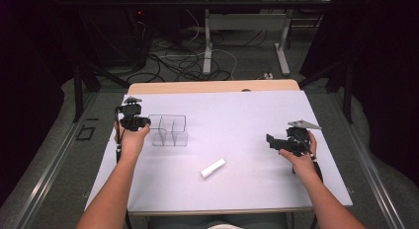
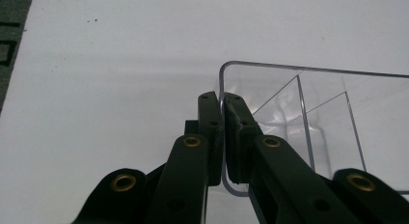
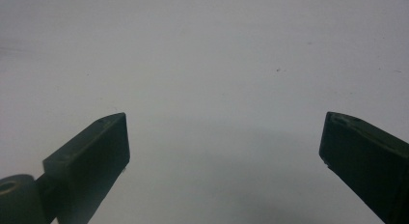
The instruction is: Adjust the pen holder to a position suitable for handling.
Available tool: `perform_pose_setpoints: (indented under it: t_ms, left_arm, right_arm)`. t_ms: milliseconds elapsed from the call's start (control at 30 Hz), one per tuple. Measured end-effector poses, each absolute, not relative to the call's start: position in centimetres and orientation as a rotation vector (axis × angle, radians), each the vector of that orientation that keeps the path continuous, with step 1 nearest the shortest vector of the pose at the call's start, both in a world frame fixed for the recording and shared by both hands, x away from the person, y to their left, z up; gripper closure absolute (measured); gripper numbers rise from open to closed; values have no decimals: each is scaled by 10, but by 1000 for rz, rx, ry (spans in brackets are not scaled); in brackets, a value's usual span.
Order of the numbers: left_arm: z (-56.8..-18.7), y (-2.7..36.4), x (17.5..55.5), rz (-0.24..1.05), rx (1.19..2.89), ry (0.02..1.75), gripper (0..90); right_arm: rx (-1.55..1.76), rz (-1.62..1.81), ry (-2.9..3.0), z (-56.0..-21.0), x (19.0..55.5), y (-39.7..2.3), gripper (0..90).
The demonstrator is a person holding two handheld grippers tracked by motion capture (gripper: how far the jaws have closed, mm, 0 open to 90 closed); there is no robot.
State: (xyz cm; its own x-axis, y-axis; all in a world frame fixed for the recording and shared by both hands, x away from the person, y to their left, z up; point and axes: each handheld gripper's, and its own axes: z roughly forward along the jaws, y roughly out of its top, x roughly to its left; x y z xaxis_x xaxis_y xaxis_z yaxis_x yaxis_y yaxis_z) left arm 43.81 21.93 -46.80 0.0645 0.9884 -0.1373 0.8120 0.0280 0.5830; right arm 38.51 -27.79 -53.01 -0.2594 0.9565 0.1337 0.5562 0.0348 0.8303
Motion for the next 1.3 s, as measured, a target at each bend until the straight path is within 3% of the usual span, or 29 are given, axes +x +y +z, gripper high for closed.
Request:
perform_pose_setpoints:
  t_ms: [400, 700, 1033, 1300]
  left_arm:
    - [-472, 226, 433, 411, 1782, 1745, 858]
    - [-463, 237, 424, 444, 1693, 1667, 775]
    - [-474, 245, 420, 507, 1647, 1662, 898]
    - [-483, 236, 421, 514, 1715, 1658, 899]
  right_arm:
    - [1535, 1132, 1857, -531, 385, -277, 32]
    - [1533, 1138, 1852, -530, 385, -278, 32]
    - [1533, 1144, 1845, -528, 385, -278, 32]
    - [1528, 1139, 1851, -529, 385, -277, 32]
